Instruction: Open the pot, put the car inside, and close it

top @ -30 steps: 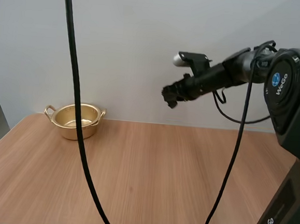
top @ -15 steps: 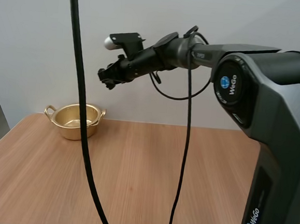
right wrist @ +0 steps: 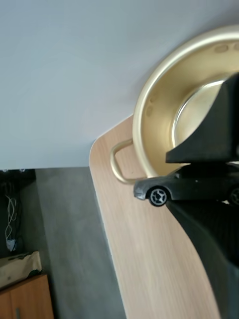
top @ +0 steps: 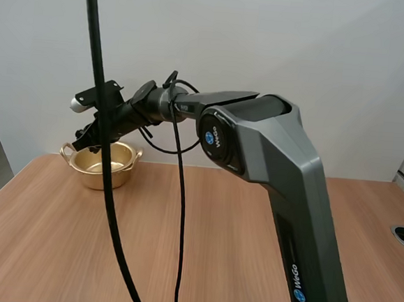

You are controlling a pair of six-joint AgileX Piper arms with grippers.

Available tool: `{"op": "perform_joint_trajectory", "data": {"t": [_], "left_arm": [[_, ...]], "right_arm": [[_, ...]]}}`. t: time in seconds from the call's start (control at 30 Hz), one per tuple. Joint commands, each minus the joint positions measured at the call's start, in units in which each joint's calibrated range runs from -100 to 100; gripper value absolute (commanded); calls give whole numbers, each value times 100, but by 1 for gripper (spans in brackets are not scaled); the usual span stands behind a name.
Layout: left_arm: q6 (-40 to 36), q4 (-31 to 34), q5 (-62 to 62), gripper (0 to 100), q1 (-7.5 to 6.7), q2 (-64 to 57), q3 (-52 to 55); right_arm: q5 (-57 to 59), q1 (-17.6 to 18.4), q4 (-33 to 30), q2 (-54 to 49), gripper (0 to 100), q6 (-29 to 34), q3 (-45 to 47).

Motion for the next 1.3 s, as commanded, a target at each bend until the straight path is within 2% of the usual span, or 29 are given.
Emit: {"op": "perform_joint_trajectory", "data": {"t": [0.0,0.27,0.57,0.63,0.73,0.77,0.8,0.83,1.0,1.03,1.07,1.1,1.17,1.27], "left_arm": [[1,-4,1,0,1,0,-7],[1,-4,39,0,1,0,-7],[1,-4,359,0,1,0,-7],[1,-4,434,0,1,0,-7],[1,-4,436,0,1,0,-7],[1,-4,436,0,1,0,-7],[1,-4,436,0,1,0,-7],[1,-4,436,0,1,0,-7],[1,138,435,0,1,0,-7],[1,192,397,0,1,0,-7],[1,269,345,0,1,13,-7],[1,352,238,0,1,39,-7],[1,514,48,0,1,118,-7],[11,676,7,0,1,370,94]], "right_arm": [[-257,2,-56,225,0,1,-58],[-1125,2,-190,647,0,-46,-58],[-1201,2,-362,676,0,-38,-58],[-1201,2,-362,676,10,-38,-58],[-1263,2,-376,676,48,-38,-58],[-1304,2,-397,676,58,-16,-58],[-1344,2,-460,676,64,1,-58],[-1348,2,-524,676,65,44,-58],[-1348,-33,-1038,676,64,457,-58],[-1332,-38,-1140,676,60,568,-58],[-1332,-56,-1260,645,51,692,-58],[-1298,-76,-1409,593,36,826,-58],[-1167,-137,-1675,445,0,1145,-47],[-864,-282,-1792,97,0,1499,-47]]}}
